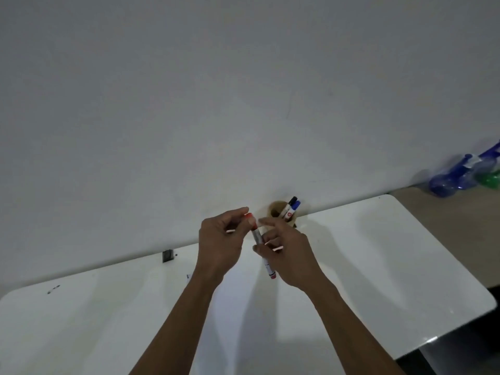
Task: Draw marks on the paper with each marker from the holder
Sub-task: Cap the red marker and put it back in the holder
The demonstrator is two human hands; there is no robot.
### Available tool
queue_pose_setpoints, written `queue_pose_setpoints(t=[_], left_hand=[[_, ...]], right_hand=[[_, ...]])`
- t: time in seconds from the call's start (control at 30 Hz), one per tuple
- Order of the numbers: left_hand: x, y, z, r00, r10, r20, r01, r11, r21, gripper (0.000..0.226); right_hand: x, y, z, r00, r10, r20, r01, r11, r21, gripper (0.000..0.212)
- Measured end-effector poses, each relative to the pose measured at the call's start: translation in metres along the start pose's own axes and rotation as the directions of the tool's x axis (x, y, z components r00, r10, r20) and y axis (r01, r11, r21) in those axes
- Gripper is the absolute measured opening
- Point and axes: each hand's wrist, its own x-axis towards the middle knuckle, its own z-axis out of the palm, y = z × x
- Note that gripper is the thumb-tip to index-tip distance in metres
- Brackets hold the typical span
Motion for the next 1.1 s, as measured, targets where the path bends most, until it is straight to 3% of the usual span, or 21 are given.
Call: queue_pose_setpoints(t=[0.07, 0.17, 0.37, 0.6, 0.87, 1.1], left_hand=[[0.008, -0.007, 0.022, 1.0, -0.02, -0.009, 0.021, 0.999, 0.042, 0.028], [0.016, -0.025, 0.052, 0.994, -0.102, -0.043, 0.107, 0.984, 0.143, 0.038], [0.029, -0.058, 0.1, 0.977, -0.211, -0.021, 0.202, 0.898, 0.39, 0.078], [0.049, -0.078, 0.125, 0.971, -0.231, -0.056, 0.231, 0.863, 0.449, 0.093], [0.055, -0.087, 0.128, 0.984, -0.175, -0.028, 0.17, 0.893, 0.418, 0.067], [0.056, -0.09, 0.127, 0.989, -0.145, -0.028, 0.144, 0.903, 0.405, 0.064]], right_hand=[[0.01, 0.011, -0.02, 0.998, -0.024, -0.052, 0.027, 0.999, 0.045, 0.058], [0.029, 0.024, -0.053, 0.975, -0.049, -0.219, 0.079, 0.988, 0.133, 0.064], [0.08, 0.039, -0.079, 0.886, -0.068, -0.459, 0.144, 0.981, 0.131, 0.046], [0.096, 0.063, -0.071, 0.895, -0.073, -0.439, 0.125, 0.988, 0.09, 0.039], [0.098, 0.094, -0.047, 0.906, -0.037, -0.422, 0.068, 0.996, 0.059, 0.041], [0.107, 0.096, -0.034, 0.912, 0.09, -0.399, -0.061, 0.994, 0.085, 0.044]])
